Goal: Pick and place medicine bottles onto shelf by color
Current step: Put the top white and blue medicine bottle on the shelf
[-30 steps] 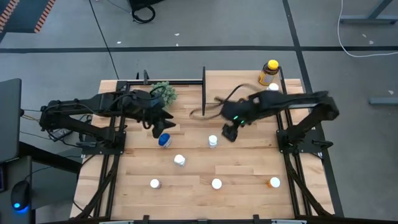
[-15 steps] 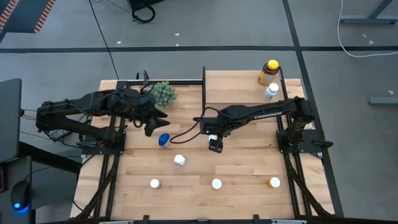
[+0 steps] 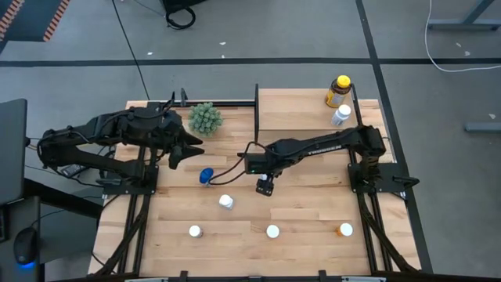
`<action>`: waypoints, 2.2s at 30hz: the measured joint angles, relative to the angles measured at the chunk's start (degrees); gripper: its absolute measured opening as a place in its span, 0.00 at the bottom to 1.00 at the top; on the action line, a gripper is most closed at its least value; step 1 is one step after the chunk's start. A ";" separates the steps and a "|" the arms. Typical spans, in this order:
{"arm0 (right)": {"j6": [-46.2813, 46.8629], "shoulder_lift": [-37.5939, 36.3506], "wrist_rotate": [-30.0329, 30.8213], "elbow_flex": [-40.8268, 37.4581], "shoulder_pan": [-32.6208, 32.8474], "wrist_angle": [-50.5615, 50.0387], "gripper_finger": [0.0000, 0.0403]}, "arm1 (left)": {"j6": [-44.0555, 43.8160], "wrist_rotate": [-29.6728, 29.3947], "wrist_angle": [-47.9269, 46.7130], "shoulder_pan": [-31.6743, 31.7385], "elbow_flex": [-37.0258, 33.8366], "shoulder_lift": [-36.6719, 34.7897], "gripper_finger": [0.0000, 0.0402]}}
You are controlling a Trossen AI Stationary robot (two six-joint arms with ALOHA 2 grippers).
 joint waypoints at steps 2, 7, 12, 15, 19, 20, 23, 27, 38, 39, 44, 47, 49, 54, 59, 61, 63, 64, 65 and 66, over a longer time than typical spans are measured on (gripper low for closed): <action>0.09 0.91 0.00 0.00 0.00 -0.60 0.87 | 0.02 -0.02 -0.48 0.00 0.00 -0.20 0.52; 0.29 2.37 0.04 -0.04 0.02 -1.22 0.87 | 0.04 -0.02 -0.30 0.00 0.00 -0.27 0.53; 0.31 2.78 0.28 -0.07 -0.12 -0.98 0.87 | -0.39 -0.01 -0.03 0.00 0.00 -0.27 0.53; 0.66 2.67 0.17 -1.02 -0.42 -0.14 0.87 | -1.83 0.02 0.96 0.00 0.00 -0.27 0.52; 1.17 2.72 -1.03 -3.53 -0.76 0.61 0.85 | -1.51 -0.02 3.00 0.00 0.00 -0.27 0.51; 1.47 2.71 -1.46 -4.15 -0.76 1.07 0.84 | -1.51 -0.02 3.13 0.00 0.00 -0.27 0.51; 1.91 2.78 -2.05 -4.81 -0.72 0.97 0.82 | -1.49 -0.02 3.15 0.00 0.00 -0.26 0.52; 1.67 2.73 -2.10 -4.79 -0.74 1.28 0.77 | -1.47 -0.02 3.15 0.00 0.00 -0.27 0.51; 2.20 2.73 -2.10 -4.79 -0.76 3.66 0.70 | -1.48 -0.02 3.17 0.00 0.00 -0.25 0.52; 2.13 2.73 -2.10 -4.79 -0.76 3.69 0.70 | -1.45 -0.02 3.17 0.00 0.00 -0.25 0.52; 2.01 2.73 -2.10 -4.77 -0.82 3.66 0.70 | -1.46 -0.02 3.17 0.00 0.00 -0.25 0.51; 2.70 2.73 -2.03 -4.76 -1.03 3.66 0.69 | -1.46 0.00 3.17 0.00 0.00 -0.25 0.50; 2.88 2.73 -1.84 -4.76 -1.16 3.66 0.67 | -1.49 0.00 3.17 0.00 0.00 -0.25 0.50; 4.52 2.71 -2.25 -4.20 -1.46 2.23 0.56 | -1.48 0.00 3.17 0.00 0.00 -0.25 0.52; 4.75 2.43 -2.27 -3.24 -1.51 1.23 0.45 | -1.44 0.00 3.17 0.00 0.00 -0.25 0.51; 4.88 2.23 -2.27 -3.15 -1.49 1.01 0.45 | -1.48 0.00 3.20 0.00 0.00 -0.25 0.51; 4.92 1.96 -2.28 -3.16 -1.49 -0.33 0.45 | -1.46 -0.01 3.20 0.00 0.00 -0.23 0.50; 4.96 1.82 -2.28 -3.17 -1.51 -0.62 0.46 | -1.46 -0.02 3.22 0.00 0.00 -0.23 0.50; 4.97 1.78 -2.21 -3.15 -1.51 -0.54 0.47 | -1.47 -0.02 3.22 0.00 0.00 -0.23 0.50; 4.97 1.69 -2.10 -3.14 -1.52 -0.77 0.48 | -1.49 0.00 3.20 0.00 0.00 -0.23 0.51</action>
